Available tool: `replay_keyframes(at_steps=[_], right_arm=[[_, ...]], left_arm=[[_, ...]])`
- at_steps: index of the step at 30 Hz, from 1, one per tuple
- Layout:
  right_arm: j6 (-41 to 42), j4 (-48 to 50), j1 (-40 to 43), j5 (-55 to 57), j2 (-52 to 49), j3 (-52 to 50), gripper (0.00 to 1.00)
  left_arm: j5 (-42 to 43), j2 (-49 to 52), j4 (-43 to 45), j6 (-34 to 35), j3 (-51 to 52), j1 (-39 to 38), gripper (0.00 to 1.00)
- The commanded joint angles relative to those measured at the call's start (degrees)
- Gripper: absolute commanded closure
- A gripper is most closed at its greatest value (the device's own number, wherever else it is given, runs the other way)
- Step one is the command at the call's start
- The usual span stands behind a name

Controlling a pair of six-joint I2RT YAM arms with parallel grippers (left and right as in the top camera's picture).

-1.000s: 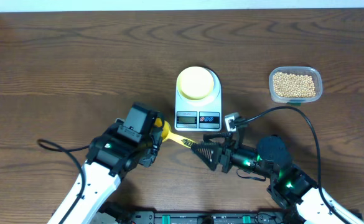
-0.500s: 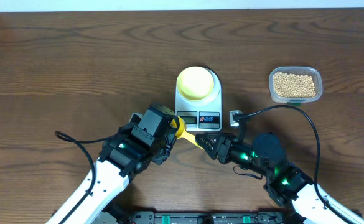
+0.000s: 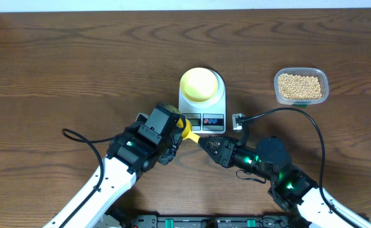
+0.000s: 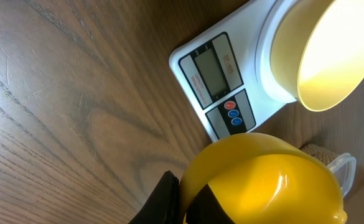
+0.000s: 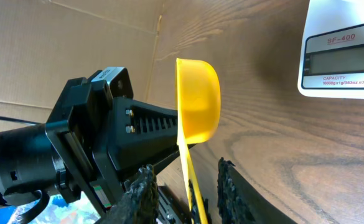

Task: Scoop item into bowl and weigh 50g on scale
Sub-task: 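Grasp the scoop handle with the right gripper and release the left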

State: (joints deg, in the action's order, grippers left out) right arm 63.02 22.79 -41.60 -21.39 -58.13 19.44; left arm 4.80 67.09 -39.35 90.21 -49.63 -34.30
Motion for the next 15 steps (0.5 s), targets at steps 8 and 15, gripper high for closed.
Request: replay_keyframes(at_steps=[8,15], right_arm=[[0.15,0.15,-0.5,0.11,-0.02,0.92,0.83],[0.15,0.15,-0.5,0.13,-0.02,0.92,0.9]], left_arm=[[0.96,0.22,0.72,1.07,-0.96,-2.21,0.93],[0.96,0.22,0.68,1.03,-0.96,-2.8,0.93]])
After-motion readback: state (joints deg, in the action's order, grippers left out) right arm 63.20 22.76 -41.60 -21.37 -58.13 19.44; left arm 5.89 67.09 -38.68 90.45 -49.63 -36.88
